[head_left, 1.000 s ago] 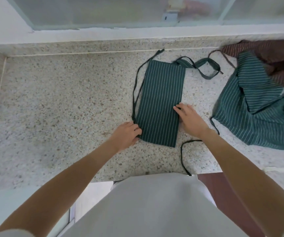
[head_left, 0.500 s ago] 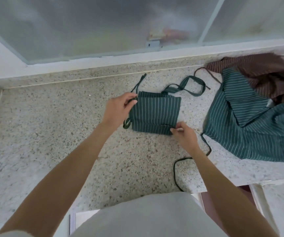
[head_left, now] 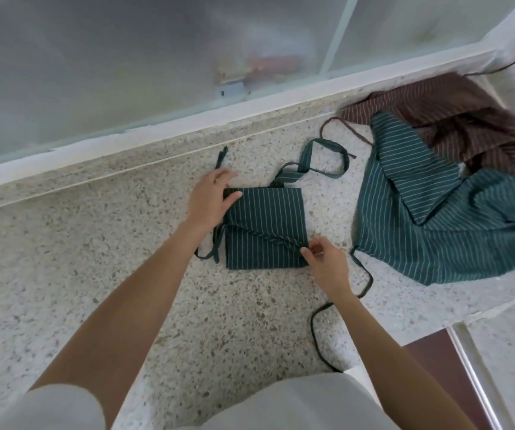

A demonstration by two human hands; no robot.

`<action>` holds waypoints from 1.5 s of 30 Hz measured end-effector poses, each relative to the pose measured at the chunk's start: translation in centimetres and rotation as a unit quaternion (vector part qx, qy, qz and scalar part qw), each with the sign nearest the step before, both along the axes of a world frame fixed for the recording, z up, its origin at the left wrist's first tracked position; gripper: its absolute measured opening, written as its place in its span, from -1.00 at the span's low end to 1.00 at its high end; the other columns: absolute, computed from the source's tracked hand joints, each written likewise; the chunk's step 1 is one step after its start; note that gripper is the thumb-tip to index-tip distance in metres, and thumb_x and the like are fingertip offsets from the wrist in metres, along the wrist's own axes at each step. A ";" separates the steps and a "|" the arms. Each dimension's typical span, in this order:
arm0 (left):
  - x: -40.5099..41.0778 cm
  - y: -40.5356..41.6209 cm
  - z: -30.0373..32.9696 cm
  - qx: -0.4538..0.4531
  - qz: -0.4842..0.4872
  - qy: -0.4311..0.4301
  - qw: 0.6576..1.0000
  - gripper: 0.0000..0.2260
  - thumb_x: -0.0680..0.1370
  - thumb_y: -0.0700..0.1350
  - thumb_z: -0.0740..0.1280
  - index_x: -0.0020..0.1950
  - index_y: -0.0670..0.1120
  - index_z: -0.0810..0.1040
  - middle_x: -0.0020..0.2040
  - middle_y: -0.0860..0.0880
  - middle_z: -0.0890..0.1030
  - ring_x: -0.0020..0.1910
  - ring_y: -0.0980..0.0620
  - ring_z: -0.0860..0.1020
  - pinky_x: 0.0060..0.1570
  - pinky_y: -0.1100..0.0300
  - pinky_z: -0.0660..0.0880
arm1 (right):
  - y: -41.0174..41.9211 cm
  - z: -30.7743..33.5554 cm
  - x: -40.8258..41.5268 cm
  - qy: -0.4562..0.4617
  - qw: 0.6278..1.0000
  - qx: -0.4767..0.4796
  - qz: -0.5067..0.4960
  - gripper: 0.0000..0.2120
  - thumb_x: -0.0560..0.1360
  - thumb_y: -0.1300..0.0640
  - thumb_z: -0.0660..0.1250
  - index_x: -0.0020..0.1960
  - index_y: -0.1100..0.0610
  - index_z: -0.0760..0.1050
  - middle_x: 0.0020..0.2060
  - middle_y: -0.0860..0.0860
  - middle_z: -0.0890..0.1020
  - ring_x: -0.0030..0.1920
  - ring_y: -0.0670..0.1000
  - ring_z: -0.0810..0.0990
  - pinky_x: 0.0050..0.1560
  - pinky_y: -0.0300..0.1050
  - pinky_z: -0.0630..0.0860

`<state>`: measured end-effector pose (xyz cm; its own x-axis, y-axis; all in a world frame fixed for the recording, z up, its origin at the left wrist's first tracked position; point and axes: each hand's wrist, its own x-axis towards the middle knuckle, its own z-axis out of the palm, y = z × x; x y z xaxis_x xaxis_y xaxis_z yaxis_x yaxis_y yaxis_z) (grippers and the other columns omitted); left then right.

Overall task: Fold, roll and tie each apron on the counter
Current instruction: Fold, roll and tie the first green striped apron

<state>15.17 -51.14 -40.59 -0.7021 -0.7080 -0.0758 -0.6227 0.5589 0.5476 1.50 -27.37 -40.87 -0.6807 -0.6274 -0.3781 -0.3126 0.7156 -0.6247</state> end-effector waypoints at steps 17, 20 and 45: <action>7.1 5.1 -1.7 -0.079 -0.269 -0.172 0.944 -0.02 0.33 0.48 0.20 0.54 -0.05 -0.03 0.54 0.05 -0.01 0.49 0.13 -0.13 0.42 0.16 -0.37 | -1.8 -0.5 -6.1 0.305 0.756 0.002 0.579 -0.36 0.31 -0.07 0.51 0.24 0.22 0.38 0.19 0.18 0.52 0.25 0.17 0.49 0.37 0.06 0.25; 7.2 5.0 -2.1 -0.043 -0.249 -0.121 0.960 -0.05 0.32 0.47 0.22 0.52 -0.05 0.04 0.53 0.04 0.10 0.51 0.10 -0.01 0.46 0.19 -0.23 | -2.7 0.5 -6.2 0.260 0.784 0.000 0.563 -0.61 0.46 0.03 0.35 0.19 0.24 0.44 0.10 0.15 0.57 0.07 0.14 0.58 0.24 0.06 0.48; 5.4 8.5 0.5 -0.058 0.154 -0.036 0.986 -0.71 0.53 0.06 0.31 0.17 -0.05 0.45 0.05 -0.03 0.57 0.04 -0.04 0.53 0.05 0.06 0.46 | 0.1 -0.1 2.7 -0.017 0.985 0.078 0.151 -0.86 0.58 0.09 0.21 0.09 0.12 0.42 -0.30 0.10 0.64 -0.32 0.10 0.62 -0.24 0.03 0.57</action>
